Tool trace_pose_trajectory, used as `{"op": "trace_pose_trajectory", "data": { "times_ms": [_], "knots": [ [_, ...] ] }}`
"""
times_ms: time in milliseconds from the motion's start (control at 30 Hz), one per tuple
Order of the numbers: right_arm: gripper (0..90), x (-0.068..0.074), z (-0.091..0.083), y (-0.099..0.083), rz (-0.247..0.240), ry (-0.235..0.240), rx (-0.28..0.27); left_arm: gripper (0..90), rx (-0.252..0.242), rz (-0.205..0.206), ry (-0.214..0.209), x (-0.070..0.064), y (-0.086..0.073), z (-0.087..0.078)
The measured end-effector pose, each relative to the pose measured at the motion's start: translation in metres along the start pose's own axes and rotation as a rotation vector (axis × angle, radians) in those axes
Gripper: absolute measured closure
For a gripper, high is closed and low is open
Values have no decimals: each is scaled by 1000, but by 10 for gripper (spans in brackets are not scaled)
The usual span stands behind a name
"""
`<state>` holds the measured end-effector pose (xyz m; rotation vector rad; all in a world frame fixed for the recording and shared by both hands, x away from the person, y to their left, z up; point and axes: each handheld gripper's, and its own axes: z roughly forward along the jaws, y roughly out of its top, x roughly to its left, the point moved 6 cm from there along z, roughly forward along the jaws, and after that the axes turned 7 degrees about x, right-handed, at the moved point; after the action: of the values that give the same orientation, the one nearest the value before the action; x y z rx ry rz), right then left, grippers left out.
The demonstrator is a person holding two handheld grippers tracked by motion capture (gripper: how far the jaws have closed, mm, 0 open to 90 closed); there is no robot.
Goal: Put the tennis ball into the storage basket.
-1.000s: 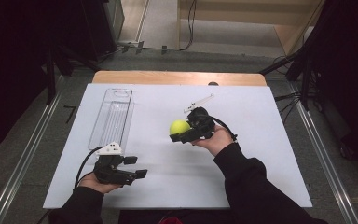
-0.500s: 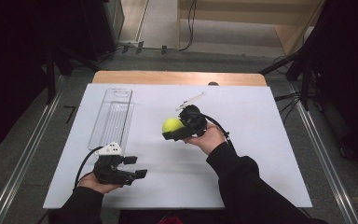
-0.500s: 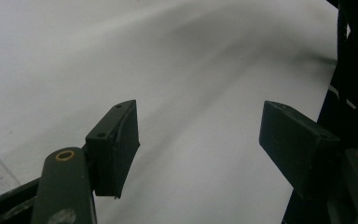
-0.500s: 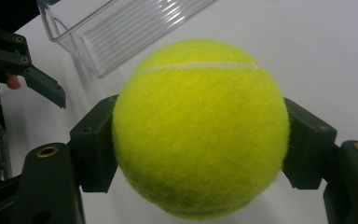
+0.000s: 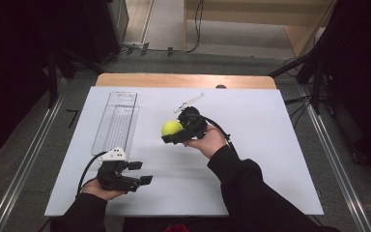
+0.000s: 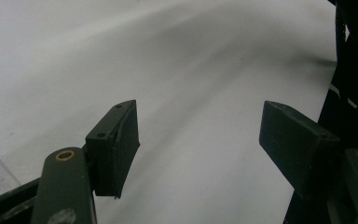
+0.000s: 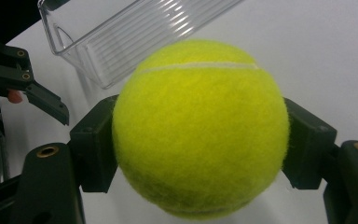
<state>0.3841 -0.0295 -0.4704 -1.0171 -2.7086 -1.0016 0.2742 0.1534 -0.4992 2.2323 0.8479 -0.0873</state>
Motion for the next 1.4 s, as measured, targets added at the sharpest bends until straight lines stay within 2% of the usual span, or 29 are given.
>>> {"op": "trace_pose_trajectory", "data": {
  "times_ms": [700, 933, 1400],
  "knots": [
    [240, 8, 14, 33, -16, 6, -4, 291, -9, 0, 1, 1, 0, -1],
    [240, 11, 16, 45, -23, 9, -8, 291, -12, -9, 5, 3, 0, -2],
    [240, 16, 19, 64, -32, 11, -16, 291, -16, -2, 10, 3, -1, -2]
  ]
}}
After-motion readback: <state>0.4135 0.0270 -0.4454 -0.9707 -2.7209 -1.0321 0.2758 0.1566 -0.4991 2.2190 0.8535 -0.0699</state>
